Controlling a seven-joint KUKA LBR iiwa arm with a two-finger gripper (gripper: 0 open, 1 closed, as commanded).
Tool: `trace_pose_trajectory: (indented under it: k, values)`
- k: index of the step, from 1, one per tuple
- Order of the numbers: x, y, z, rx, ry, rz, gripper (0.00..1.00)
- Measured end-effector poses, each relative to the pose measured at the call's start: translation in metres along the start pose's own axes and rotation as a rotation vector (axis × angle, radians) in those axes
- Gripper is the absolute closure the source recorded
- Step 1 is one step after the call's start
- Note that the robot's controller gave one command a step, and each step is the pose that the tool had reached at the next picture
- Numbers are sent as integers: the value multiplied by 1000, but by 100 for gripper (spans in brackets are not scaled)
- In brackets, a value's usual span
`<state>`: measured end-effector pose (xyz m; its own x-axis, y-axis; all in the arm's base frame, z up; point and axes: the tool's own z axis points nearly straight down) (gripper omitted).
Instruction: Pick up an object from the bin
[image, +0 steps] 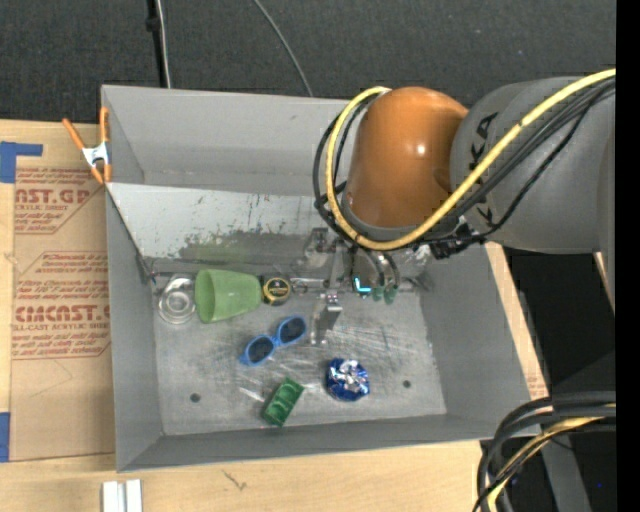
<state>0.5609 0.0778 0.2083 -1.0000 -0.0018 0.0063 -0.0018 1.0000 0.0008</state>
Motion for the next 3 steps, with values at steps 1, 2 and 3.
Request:
trace_pose_trajectory:
  k: [1,2,3]
  values:
    - [-6,15,122,0,-11,-142,0]
    - [-5,14,124,0,-7,-141,100]
    - [46,78,-139,-1,-18,-217,100]
